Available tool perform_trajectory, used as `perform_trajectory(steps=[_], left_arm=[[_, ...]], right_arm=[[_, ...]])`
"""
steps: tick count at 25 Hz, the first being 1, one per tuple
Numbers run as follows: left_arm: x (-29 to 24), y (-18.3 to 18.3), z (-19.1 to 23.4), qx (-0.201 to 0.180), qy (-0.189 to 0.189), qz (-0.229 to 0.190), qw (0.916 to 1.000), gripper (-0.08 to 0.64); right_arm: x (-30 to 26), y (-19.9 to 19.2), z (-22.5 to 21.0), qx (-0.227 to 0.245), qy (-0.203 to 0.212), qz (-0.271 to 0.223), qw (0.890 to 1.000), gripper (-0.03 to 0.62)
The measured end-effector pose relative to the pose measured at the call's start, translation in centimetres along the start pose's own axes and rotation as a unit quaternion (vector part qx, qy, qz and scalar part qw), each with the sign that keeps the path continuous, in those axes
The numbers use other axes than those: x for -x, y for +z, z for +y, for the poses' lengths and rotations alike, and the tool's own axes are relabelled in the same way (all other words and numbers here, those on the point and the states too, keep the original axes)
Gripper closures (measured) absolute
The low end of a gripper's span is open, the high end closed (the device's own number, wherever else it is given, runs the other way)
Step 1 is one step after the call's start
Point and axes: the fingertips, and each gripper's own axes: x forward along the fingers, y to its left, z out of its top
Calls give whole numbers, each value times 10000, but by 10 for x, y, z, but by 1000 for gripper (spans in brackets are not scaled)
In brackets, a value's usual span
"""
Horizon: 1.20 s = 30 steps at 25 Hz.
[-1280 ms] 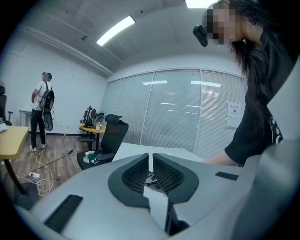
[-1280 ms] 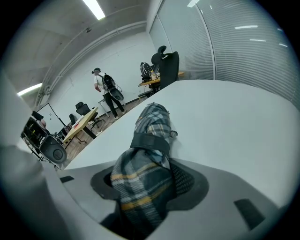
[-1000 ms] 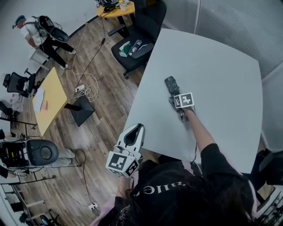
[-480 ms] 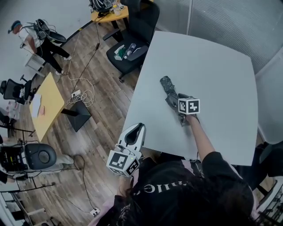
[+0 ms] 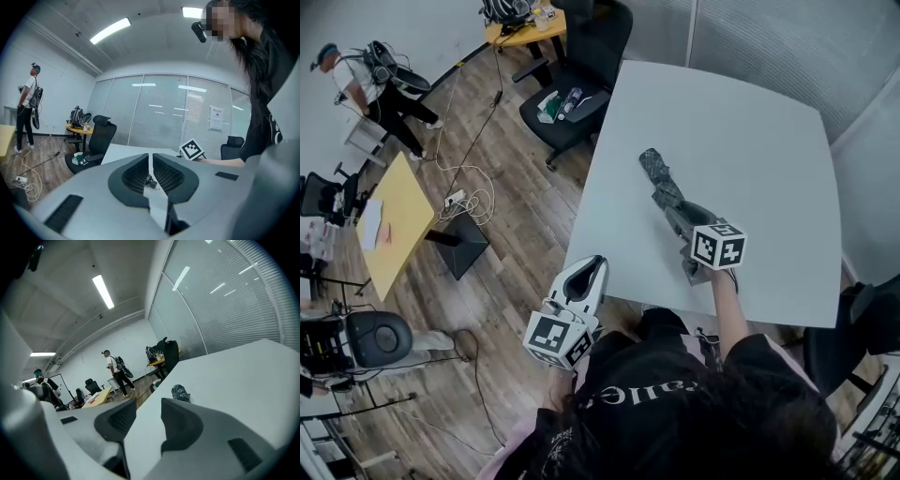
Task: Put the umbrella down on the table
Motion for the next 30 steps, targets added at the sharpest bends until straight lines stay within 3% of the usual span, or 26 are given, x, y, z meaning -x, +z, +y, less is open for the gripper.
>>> perform_trajectory(steps=[5, 14, 30], left_arm=[[24, -3, -1, -139, -124, 58, 9998, 531], [59, -26, -11, -145, -541, 260, 9981, 531], [96, -54, -39, -147, -1242, 422, 9913, 531]], right_arm=[[36, -10, 41, -139, 72, -242, 9996, 434], [89, -61, 103, -253, -17, -238, 9994, 445], [156, -121, 163, -283, -520, -395, 9975, 529]])
